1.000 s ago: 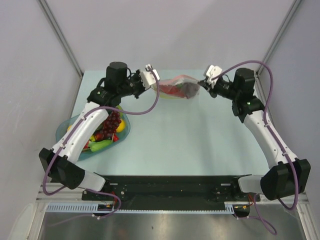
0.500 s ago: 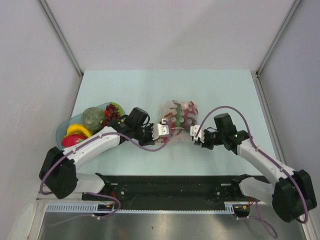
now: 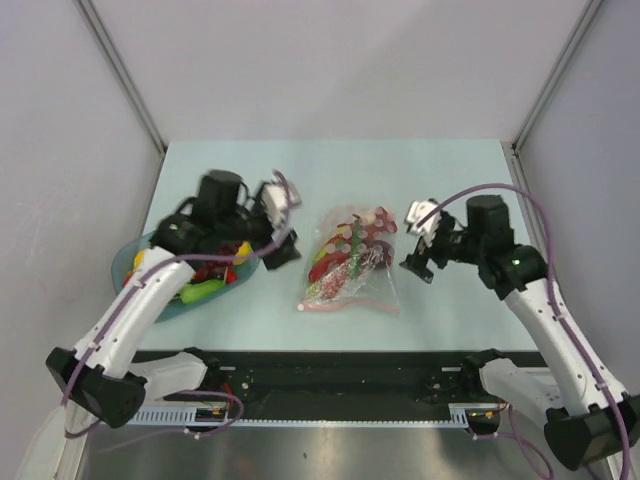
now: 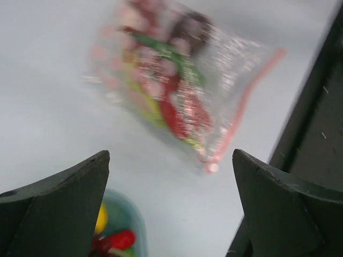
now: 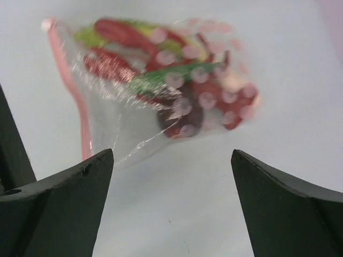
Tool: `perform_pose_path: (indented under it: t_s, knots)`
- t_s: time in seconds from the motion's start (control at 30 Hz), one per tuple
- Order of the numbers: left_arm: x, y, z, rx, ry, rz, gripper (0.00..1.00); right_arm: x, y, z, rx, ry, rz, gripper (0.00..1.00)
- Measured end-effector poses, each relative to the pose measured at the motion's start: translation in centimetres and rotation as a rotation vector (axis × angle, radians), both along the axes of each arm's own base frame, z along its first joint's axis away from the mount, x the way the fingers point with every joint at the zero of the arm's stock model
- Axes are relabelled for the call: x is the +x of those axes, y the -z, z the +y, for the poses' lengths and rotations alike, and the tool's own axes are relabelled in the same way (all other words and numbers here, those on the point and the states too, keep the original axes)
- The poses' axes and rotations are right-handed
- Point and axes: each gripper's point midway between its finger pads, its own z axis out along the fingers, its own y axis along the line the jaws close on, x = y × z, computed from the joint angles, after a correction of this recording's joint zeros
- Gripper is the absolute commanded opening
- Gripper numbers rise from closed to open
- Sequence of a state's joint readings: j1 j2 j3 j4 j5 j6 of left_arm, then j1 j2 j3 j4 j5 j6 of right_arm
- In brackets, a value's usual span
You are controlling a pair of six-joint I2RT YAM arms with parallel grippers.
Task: Place the food in the zip-top bag and seal the zipper
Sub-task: Reset both arms
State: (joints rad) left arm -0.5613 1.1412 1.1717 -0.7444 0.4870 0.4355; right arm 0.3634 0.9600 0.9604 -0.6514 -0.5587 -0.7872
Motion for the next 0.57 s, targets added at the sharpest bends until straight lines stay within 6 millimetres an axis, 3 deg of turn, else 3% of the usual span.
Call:
perform_pose_path:
  t_s: [0.07, 0.17, 0.23, 0.33, 0.4, 0.57]
  knots:
    - [2.8, -4.2, 2.5, -0.06, -0.135, -0.021, 1.0, 1.0, -3.2, -1.4, 0.067, 0.097, -0.019, 0.98]
    - [6.6, -9.8, 7.5, -0.154, -0.347, -0.067, 1.0, 2.7, -6.6, -4.0, 0.161, 0.252, -0.01, 1.0]
    - [7.6, -11.0, 10.1, -0.193, -0.443, -0.065, 1.0, 3.7, -7.4, -5.4, 0.212, 0.336, 0.019, 1.0]
    - [8.3, -10.4, 13.7, -0.235, -0.584, -0.007, 1.0, 5.4, -6.7, -8.4, 0.294, 0.493, 0.12, 1.0]
    - [8.5, -8.5, 15.4, -0.245, -0.669, 0.055, 1.0, 6.5, -5.3, -10.3, 0.338, 0.596, 0.205, 1.0]
    - [7.8, -2.6, 16.8, -0.229, -0.788, 0.238, 1.0, 7.2, -1.4, -11.7, 0.396, 0.736, 0.399, 1.0]
